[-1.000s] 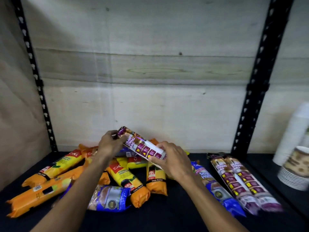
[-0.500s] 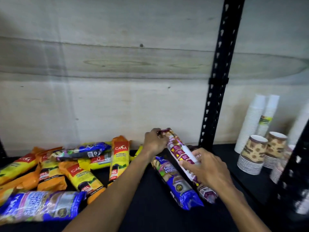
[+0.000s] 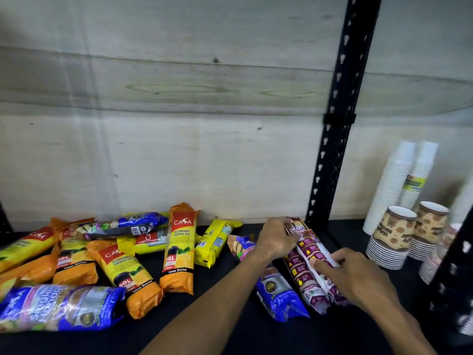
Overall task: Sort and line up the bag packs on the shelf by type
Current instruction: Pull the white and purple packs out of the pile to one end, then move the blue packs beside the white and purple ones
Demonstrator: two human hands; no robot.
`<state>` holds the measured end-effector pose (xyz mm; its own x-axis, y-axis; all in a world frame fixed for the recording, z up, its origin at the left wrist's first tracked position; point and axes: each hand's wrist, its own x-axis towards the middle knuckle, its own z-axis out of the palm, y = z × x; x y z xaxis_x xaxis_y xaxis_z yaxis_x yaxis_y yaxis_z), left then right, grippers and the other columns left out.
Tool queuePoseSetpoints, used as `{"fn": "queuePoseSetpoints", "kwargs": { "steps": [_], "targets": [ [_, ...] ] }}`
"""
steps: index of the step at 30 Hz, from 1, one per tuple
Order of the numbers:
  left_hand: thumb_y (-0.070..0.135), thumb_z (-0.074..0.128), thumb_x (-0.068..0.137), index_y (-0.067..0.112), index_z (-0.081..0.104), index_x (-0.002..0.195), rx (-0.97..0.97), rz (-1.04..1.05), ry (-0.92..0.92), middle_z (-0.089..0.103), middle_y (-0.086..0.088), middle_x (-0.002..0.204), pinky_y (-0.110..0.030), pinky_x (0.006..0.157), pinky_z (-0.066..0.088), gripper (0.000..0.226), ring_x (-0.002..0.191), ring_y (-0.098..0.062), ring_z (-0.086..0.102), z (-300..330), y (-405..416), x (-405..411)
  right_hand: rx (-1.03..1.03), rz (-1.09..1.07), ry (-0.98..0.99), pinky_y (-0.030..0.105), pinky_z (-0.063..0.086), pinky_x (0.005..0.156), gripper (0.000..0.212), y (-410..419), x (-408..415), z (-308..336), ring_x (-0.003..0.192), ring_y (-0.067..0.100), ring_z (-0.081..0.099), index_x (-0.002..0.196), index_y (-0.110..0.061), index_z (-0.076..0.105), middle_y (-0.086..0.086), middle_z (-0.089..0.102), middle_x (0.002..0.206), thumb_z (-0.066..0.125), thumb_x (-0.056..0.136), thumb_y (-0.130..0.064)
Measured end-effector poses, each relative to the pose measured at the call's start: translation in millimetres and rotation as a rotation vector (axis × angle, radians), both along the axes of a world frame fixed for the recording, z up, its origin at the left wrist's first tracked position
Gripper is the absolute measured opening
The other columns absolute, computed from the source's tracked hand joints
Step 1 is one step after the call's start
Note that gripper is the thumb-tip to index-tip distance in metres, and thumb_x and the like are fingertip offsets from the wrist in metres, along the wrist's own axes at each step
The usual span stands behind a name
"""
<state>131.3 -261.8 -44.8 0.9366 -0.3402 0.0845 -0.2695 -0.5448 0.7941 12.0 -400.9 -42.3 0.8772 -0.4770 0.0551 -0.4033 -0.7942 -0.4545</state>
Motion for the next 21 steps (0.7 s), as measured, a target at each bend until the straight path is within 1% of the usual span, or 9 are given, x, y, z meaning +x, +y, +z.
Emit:
{"fn": "queuePoseSetpoints", "kwargs": {
  "steps": [2, 5, 7, 9, 12, 14, 16, 18, 21],
  "targets": [
    [0.043, 0.065, 0.083, 0.021, 0.063, 0.124, 0.109, -0.004, -0.078, 0.061, -0.003, 0.131, -0.039, 0.097, 0.052, 0.046, 0.115, -0.025, 0.061, 0, 14, -3, -0.06, -0.022, 0.03, 0.035, 0.052, 0.079, 0.058, 6, -2, 2, 0.09, 0.022, 0.065, 0.105, -0.032, 0.063, -0.002, 0.069, 0.102, 0.054, 0.073, -0.079],
    [0.046, 0.06, 0.085, 0.019, 0.065, 0.121, 0.316, 0.115, -0.221, 0.059, -0.007, 0.128, -0.039, 0.1, 0.048, 0.046, 0.119, -0.028, 0.056, -2, 49, -7, -0.365, -0.039, -0.044, 0.038, 0.045, 0.093, 0.061, 33, -4, 10, 0.114, 0.028, 0.053, 0.126, -0.027, 0.056, 0.006, 0.058, 0.126, 0.049, 0.084, -0.071],
    [0.045, 0.058, 0.086, 0.013, 0.063, 0.122, 0.421, 0.196, -0.209, 0.058, -0.012, 0.13, -0.037, 0.1, 0.046, 0.049, 0.121, -0.031, 0.053, -3, 74, -7, -0.312, 0.062, -0.144, 0.037, 0.044, 0.093, 0.056, 58, -3, 12, 0.114, 0.027, 0.052, 0.126, -0.025, 0.058, 0.005, 0.059, 0.125, 0.05, 0.088, -0.065],
    [0.045, 0.057, 0.087, 0.008, 0.061, 0.121, 0.447, 0.241, -0.115, 0.06, -0.014, 0.128, -0.035, 0.096, 0.045, 0.05, 0.12, -0.031, 0.055, -3, 91, -12, -0.16, 0.182, -0.117, 0.034, 0.046, 0.09, 0.052, 82, -1, 8, 0.112, 0.024, 0.056, 0.122, -0.025, 0.06, 0.003, 0.062, 0.122, 0.054, 0.087, -0.063],
    [0.042, 0.055, 0.088, 0.007, 0.063, 0.103, 0.389, 0.21, 0.089, 0.075, -0.015, 0.104, -0.029, 0.084, 0.05, 0.039, 0.094, -0.026, 0.07, -8, 101, -23, -0.094, 0.27, 0.055, 0.034, 0.048, 0.085, 0.05, 105, 0, -1, 0.109, 0.023, 0.06, 0.12, -0.024, 0.056, 0.0, 0.065, 0.12, 0.053, 0.088, -0.062],
    [0.043, 0.057, 0.085, 0.007, 0.065, 0.101, 0.272, 0.194, 0.224, 0.077, -0.014, 0.097, -0.031, 0.085, 0.057, 0.04, 0.08, -0.023, 0.074, -13, 103, -29, -0.082, 0.28, 0.086, 0.033, 0.045, 0.078, 0.044, 112, -1, -3, 0.107, 0.024, 0.062, 0.119, -0.023, 0.054, 0.001, 0.066, 0.118, 0.053, 0.09, -0.057],
    [0.042, 0.06, 0.083, 0.008, 0.067, 0.098, 0.094, 0.2, 0.291, 0.076, -0.011, 0.101, -0.037, 0.083, 0.061, 0.037, 0.079, -0.023, 0.075, -15, 103, -33, -0.056, 0.265, 0.072, 0.031, 0.043, 0.075, 0.041, 113, -2, -5, 0.101, 0.023, 0.062, 0.116, -0.024, 0.053, -0.001, 0.067, 0.113, 0.056, 0.09, -0.055],
    [0.041, 0.063, 0.081, 0.011, 0.067, 0.09, -0.058, 0.213, 0.335, 0.075, -0.008, 0.1, -0.038, 0.08, 0.062, 0.031, 0.082, -0.025, 0.076, -17, 100, -37, 0.014, 0.264, 0.051, 0.032, 0.048, 0.074, 0.039, 114, -3, -8, 0.091, 0.017, 0.063, 0.108, -0.026, 0.056, -0.006, 0.067, 0.101, 0.06, 0.086, -0.059],
    [0.033, 0.068, 0.079, 0.016, 0.059, 0.074, -0.171, 0.221, 0.334, 0.076, -0.011, 0.097, -0.043, 0.076, 0.063, 0.02, 0.084, -0.029, 0.076, -21, 98, -41, 0.074, 0.25, 0.014, 0.032, 0.046, 0.069, 0.041, 121, -8, -11, 0.085, 0.014, 0.062, 0.101, -0.03, 0.056, -0.01, 0.065, 0.094, 0.062, 0.082, -0.065]
  ]
}}
